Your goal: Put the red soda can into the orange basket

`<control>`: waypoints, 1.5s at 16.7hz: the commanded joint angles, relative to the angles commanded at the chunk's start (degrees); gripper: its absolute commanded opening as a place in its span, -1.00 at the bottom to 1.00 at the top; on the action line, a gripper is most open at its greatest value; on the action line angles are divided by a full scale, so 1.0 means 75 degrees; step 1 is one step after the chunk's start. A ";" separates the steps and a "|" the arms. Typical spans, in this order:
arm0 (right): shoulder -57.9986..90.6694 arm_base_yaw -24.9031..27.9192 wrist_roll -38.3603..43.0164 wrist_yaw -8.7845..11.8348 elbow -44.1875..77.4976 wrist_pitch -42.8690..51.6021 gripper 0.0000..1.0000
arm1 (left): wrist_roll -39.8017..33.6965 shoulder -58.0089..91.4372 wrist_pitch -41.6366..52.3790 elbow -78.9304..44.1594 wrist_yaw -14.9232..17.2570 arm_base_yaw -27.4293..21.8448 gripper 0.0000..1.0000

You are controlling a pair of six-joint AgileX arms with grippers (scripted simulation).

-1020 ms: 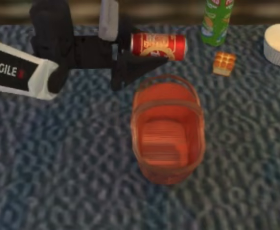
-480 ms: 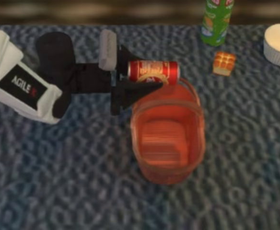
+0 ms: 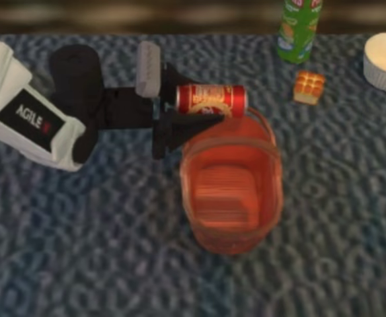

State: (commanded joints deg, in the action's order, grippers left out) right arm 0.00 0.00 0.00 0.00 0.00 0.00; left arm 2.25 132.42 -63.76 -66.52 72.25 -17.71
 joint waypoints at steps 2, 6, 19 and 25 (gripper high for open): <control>0.0000 0.0000 0.0000 0.0000 0.0000 0.0000 1.00 | 0.0000 0.0000 0.0000 0.0000 0.0000 0.0000 0.36; 0.0000 0.0000 0.0000 0.0000 0.0000 0.0000 1.00 | 0.0000 0.0000 0.0000 0.0000 0.0000 0.0000 0.96; 0.0452 0.0194 -0.0265 0.0013 0.0432 0.0415 1.00 | -0.0102 -0.0445 0.0235 0.0173 -0.0295 0.0068 1.00; 0.3350 0.1165 -0.1692 0.0015 0.3224 0.2607 1.00 | -0.0577 -0.3188 0.1660 0.1389 -0.2022 0.0631 1.00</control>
State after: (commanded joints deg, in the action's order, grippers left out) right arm 25.13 8.73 -12.69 0.11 24.18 19.55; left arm -2.08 108.51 -51.31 -56.10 57.08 -12.98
